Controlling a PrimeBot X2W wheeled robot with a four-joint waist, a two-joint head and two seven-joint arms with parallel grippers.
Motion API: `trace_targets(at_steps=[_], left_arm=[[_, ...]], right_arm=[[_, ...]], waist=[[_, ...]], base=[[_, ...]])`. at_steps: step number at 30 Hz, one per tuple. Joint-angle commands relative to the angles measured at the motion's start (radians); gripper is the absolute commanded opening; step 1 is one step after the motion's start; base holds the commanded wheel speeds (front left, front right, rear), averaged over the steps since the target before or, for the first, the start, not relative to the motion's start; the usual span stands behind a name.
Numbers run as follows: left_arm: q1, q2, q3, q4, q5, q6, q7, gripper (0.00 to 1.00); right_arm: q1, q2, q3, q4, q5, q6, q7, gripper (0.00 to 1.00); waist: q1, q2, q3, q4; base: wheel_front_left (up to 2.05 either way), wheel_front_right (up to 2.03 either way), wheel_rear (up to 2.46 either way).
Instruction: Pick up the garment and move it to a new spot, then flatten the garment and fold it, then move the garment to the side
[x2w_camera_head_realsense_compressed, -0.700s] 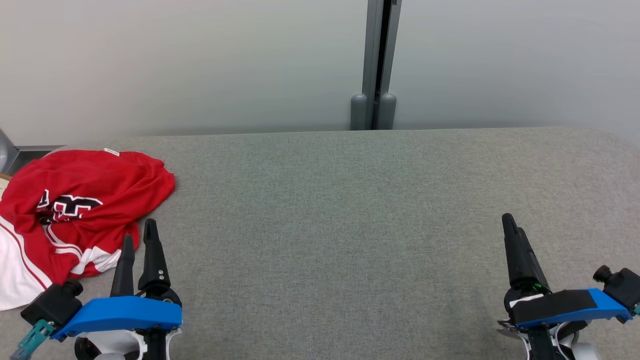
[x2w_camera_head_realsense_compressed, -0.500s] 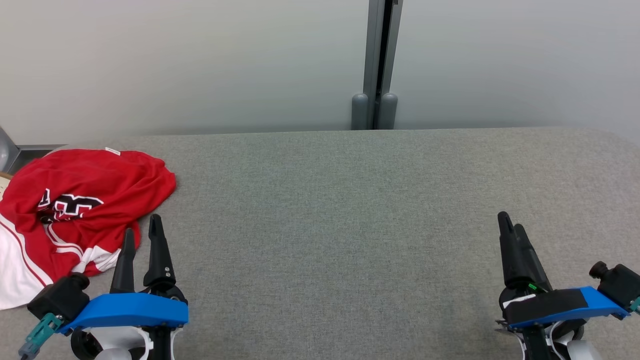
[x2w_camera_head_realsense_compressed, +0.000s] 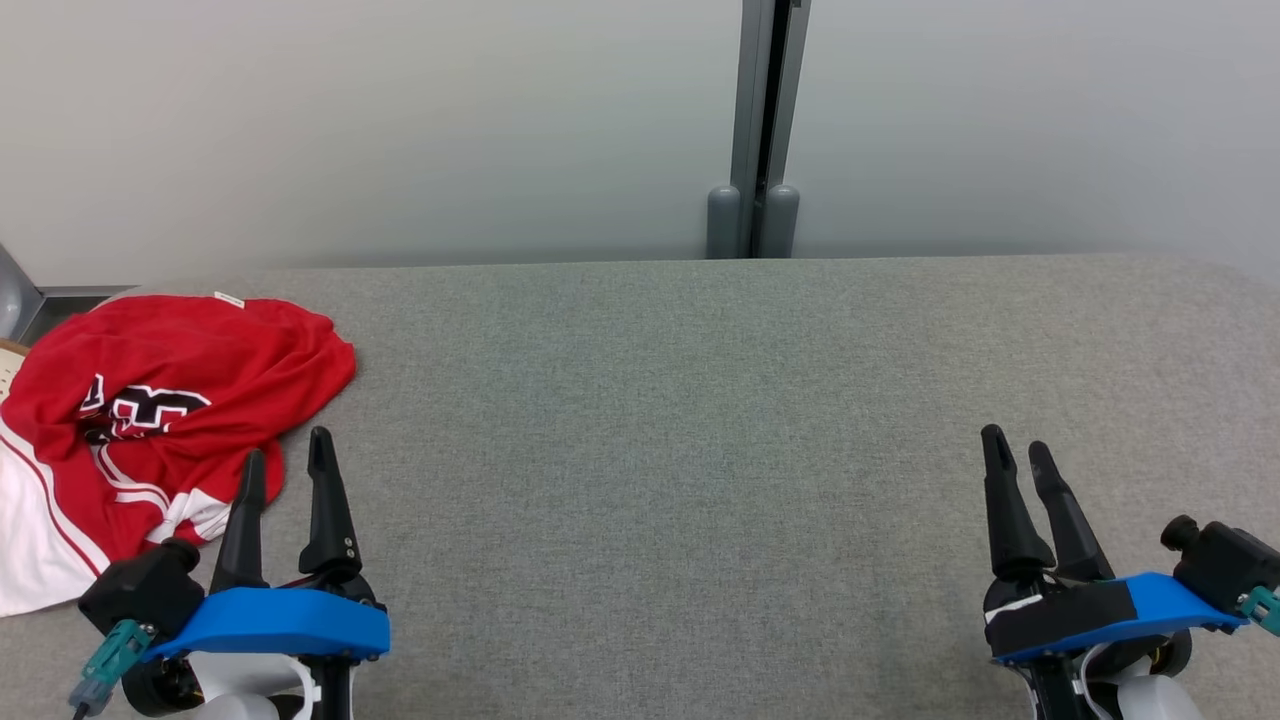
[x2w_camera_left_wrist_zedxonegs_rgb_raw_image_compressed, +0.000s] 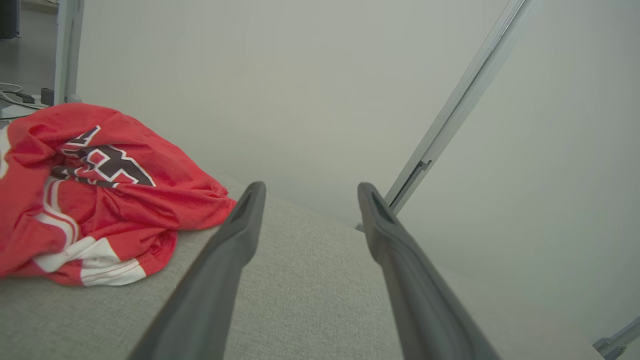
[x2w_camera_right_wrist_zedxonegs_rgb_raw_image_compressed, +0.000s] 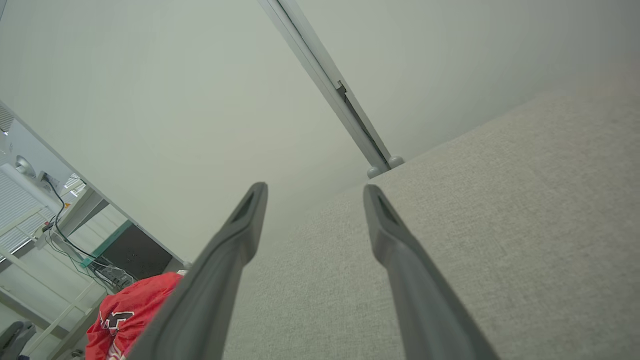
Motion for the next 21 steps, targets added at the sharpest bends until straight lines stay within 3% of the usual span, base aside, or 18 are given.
trace_targets(at_steps=[1, 21], left_arm=[[-0.021, 0.007, -0.007, -0.005, 0.033, 0.002, -0.011, 1.0], [-0.028, 0.02, -0.021, 0.039, 0.223, 0.018, -0.059, 1.0]], right_arm=[[-0.028, -0.007, -0.004, -0.005, -0.039, 0.002, -0.011, 1.0], [-0.038, -0.008, -0.005, 0.017, -0.28, 0.002, -0.059, 1.0]], waist=[[0.0, 0.0, 0.0, 0.001], [0.0, 0.0, -0.003, 0.009]], base=[[0.0, 0.0, 0.0], [0.0, 0.0, 0.0]])
